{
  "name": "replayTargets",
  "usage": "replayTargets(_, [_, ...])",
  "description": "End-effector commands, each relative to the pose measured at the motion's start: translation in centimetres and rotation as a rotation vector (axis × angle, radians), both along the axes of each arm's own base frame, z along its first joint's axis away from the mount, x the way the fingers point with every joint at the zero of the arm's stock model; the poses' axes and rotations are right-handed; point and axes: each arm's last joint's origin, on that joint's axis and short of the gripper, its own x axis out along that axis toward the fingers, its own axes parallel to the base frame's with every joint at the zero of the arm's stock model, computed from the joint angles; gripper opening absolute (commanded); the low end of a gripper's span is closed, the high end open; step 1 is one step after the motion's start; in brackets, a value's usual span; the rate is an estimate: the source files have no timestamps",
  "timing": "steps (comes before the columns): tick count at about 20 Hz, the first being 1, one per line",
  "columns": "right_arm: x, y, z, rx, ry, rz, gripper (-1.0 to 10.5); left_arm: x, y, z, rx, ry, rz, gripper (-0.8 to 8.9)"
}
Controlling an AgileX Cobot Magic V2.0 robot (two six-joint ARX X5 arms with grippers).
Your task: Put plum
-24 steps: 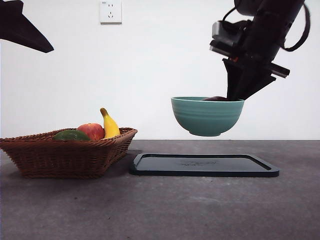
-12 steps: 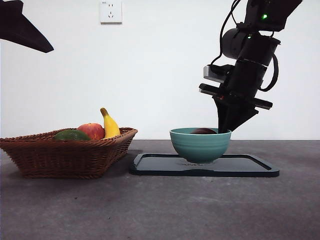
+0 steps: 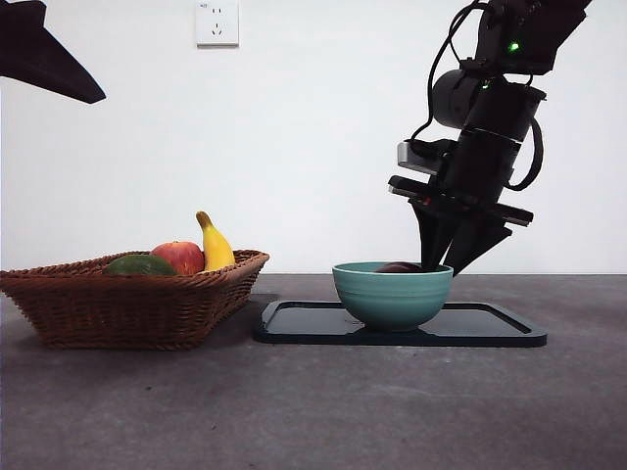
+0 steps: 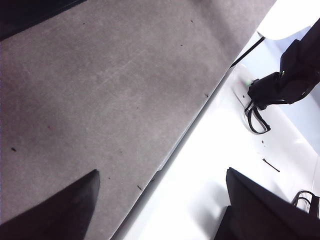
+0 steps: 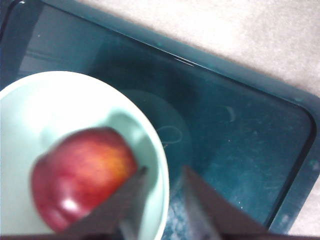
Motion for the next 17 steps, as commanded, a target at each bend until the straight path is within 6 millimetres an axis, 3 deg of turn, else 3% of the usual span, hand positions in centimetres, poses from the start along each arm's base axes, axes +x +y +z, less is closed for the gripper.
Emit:
replayTargets(1, [0.2, 0.2, 1.6, 0.019, -0.044, -0.006, 1.5, 0.1, -0.2, 0.2, -0.004, -0.022, -0.019, 4.05])
replayTargets(4, [-1.1, -0.1, 5.6, 0.041, -0.118, -0.004, 1.5, 0.2, -0.2, 0.2, -0.007, -0.027, -0.019, 4.04])
replayTargets(8, [-5.7, -1.4, 11.6, 0.066, -0.169, 0.038, 1.5, 0.3, -0.3, 0.3, -0.015, -0.044, -0.019, 4.04])
replayTargets(11, [-9.4, -2.5, 14.6, 0.083, -0.228, 0.055, 1.5, 0.3, -0.3, 0.3, -0.015, -0.044, -0.019, 4.04])
replayTargets(13, [-11.8, -3.2, 15.3, 0.116, -0.247, 0.071, 1.5, 0.3, -0.3, 0.3, -0.016, -0.046, -0.019, 4.04])
replayTargets(17, [-16.8, -4.6, 14.1, 0.138, -0.265, 0.083, 1.5, 0.4, -0.3, 0.4, -0.024, -0.063, -0.019, 4.04])
